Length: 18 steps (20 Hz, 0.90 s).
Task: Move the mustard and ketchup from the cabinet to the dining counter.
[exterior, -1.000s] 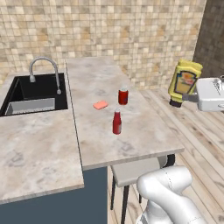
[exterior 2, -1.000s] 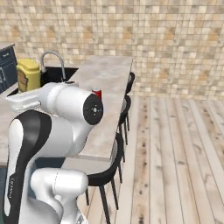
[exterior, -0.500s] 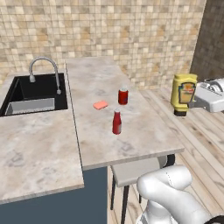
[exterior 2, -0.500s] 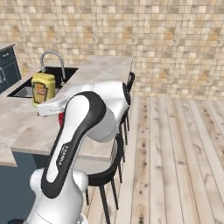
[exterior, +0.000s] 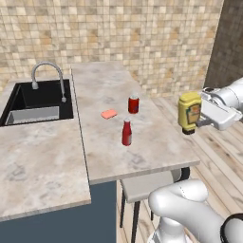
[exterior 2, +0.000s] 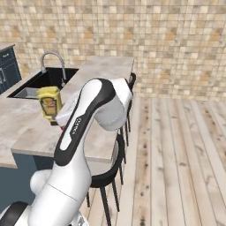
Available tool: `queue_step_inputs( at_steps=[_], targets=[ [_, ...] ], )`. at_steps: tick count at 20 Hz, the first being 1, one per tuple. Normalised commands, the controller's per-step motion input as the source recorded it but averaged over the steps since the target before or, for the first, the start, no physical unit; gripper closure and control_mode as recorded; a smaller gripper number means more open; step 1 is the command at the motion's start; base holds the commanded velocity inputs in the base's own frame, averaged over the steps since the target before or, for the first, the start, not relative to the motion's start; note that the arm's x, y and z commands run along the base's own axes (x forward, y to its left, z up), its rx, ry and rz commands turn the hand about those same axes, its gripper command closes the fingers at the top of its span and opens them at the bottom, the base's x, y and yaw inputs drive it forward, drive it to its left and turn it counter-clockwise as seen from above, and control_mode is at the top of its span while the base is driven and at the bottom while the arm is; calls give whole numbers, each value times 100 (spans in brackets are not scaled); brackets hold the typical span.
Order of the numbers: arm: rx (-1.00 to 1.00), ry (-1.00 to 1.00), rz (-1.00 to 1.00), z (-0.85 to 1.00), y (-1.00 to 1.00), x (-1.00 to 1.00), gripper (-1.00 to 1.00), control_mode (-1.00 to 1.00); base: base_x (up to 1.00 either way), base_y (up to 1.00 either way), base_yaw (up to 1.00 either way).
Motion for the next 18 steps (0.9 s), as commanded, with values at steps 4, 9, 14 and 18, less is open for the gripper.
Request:
queue_step_inputs(
  at_steps=[4,9,14,18],
  targets=[
    [0,-10,5,-30,-16,25,100,-100,0,0,0],
    [1,-11,-5,-32,-7,18,100,-100,0,0,0],
    [0,-12,-13,-34,0,40,100,-100,0,0,0],
    [11,-2,-12,-36,-6,42,100,-100,0,0,0]
  ],
)
